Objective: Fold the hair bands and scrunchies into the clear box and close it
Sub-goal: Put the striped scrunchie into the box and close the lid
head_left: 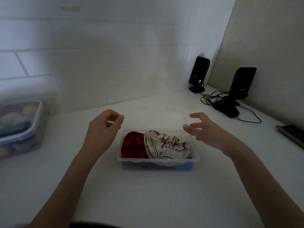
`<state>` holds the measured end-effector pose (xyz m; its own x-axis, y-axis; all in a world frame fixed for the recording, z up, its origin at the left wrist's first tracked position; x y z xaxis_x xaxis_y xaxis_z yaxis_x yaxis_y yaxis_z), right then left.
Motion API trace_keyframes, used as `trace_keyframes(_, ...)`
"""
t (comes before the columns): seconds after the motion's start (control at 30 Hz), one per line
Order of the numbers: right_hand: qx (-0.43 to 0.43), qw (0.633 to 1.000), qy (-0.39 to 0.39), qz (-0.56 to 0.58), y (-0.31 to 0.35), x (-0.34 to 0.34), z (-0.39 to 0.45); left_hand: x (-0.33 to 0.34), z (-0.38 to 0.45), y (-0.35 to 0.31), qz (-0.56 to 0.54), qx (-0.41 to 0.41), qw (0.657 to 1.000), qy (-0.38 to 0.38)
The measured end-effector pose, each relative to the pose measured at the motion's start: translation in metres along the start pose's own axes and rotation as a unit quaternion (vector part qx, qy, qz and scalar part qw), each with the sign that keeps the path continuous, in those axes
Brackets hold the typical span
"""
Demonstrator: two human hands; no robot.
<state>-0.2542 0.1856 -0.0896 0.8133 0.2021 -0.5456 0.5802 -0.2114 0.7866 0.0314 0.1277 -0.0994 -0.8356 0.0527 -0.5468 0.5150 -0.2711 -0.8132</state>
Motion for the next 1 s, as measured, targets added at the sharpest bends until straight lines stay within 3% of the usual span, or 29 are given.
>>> trace_keyframes(0.1, -0.035, 0.984, -0.027, 0.170, -0.002, 0.022, 0.008, 0.021, 0.005, 0.012, -0.100, -0.141, 0.980, 0.101)
trace_keyframes(0.2, -0.050, 0.969, -0.090, 0.224, 0.002, 0.039, 0.012, 0.038, 0.006, 0.006, -0.269, -0.198, 0.931, 0.148)
trace_keyframes(0.33, -0.089, 0.925, -0.108, 0.354, 0.000, 0.046, 0.020, 0.031, 0.003, 0.001, -0.461, -0.173, 0.861, 0.126)
trace_keyframes(0.5, -0.195, 0.881, -0.153, 0.403, 0.005, 0.027, 0.002, 0.015, 0.002, -0.002, -0.549, -0.067, 0.828, 0.093)
trace_keyframes(0.6, -0.217, 0.889, -0.119, 0.386, 0.001, 0.023, -0.005, 0.012, -0.004, -0.001, -0.543, -0.046, 0.831, 0.109)
trace_keyframes(0.7, -0.221, 0.935, -0.081, 0.264, -0.003, 0.032, -0.007, 0.020, -0.013, 0.003, -0.473, -0.039, 0.869, 0.138)
trace_keyframes(0.77, -0.243, 0.938, -0.048, 0.244, -0.006, 0.036, -0.009, 0.024, -0.015, 0.008, -0.416, -0.030, 0.898, 0.144)
trace_keyframes(0.87, -0.241, 0.936, 0.023, 0.255, -0.011, 0.035, -0.014, 0.021, -0.010, 0.017, -0.260, -0.012, 0.931, 0.255)
trace_keyframes(0.93, -0.212, 0.941, 0.110, 0.240, -0.013, 0.038, -0.017, 0.017, -0.014, 0.021, -0.194, -0.001, 0.923, 0.334)
trace_keyframes(1.0, -0.182, 0.947, 0.168, 0.203, -0.014, 0.044, -0.020, 0.014, -0.021, 0.018, -0.178, 0.038, 0.921, 0.346)
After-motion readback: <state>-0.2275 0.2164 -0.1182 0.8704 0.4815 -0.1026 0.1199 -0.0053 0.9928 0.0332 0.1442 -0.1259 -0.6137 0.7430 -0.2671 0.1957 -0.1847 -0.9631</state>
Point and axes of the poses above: each hand's wrist, its own z-axis towards the middle knuckle, its own x-axis out of the palm, y = z × x, the point moved 3 cm from there along z, towards the middle knuckle, and after that the axes turned 12 degrees about y, right-handed, at the moved point
